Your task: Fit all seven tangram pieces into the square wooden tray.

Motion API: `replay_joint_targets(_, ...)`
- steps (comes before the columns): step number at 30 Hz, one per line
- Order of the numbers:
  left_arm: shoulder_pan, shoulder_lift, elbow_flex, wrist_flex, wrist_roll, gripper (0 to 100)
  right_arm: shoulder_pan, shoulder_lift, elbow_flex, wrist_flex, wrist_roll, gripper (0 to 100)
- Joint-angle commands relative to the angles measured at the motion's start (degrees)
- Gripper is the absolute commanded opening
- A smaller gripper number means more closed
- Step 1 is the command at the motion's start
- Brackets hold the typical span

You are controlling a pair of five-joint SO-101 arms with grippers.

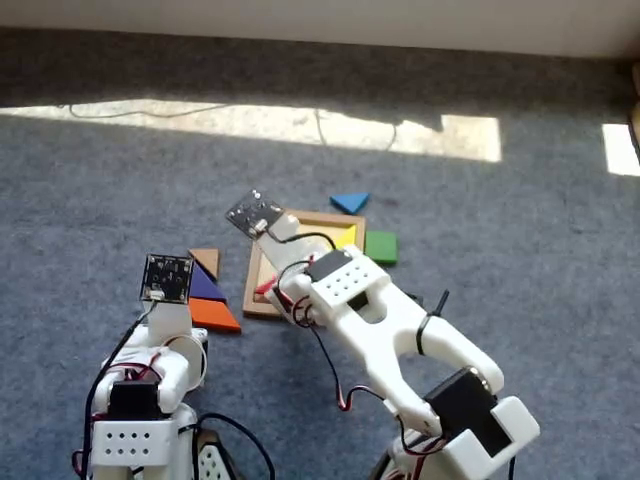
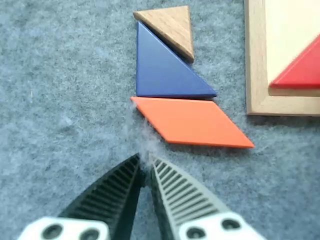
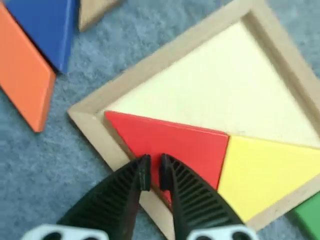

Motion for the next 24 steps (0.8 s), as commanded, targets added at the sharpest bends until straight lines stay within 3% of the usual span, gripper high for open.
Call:
replay_joint_targets(1,0.8,-0.5,1.5,-0.9,-0.4,1,2.0,-1.1,-1.3,5.9,5.0,4.7)
replay_joint_targets(11,0.8,-0.5,1.5,-0.9,-0.4,1,3.8,-13.8,-0.8,9.5,4.7,4.5)
replay_joint_targets(17,0.8,-0.5,1.5,-0.9,-0.4,1,13.1,-27.4,-0.8,9.0,-4.6,4.8)
replay_joint_targets(24,0.8,-0.5,1.5,-0.9,-0.4,1,19.8,-21.8,-1.9,8.8,-13.6,5.3)
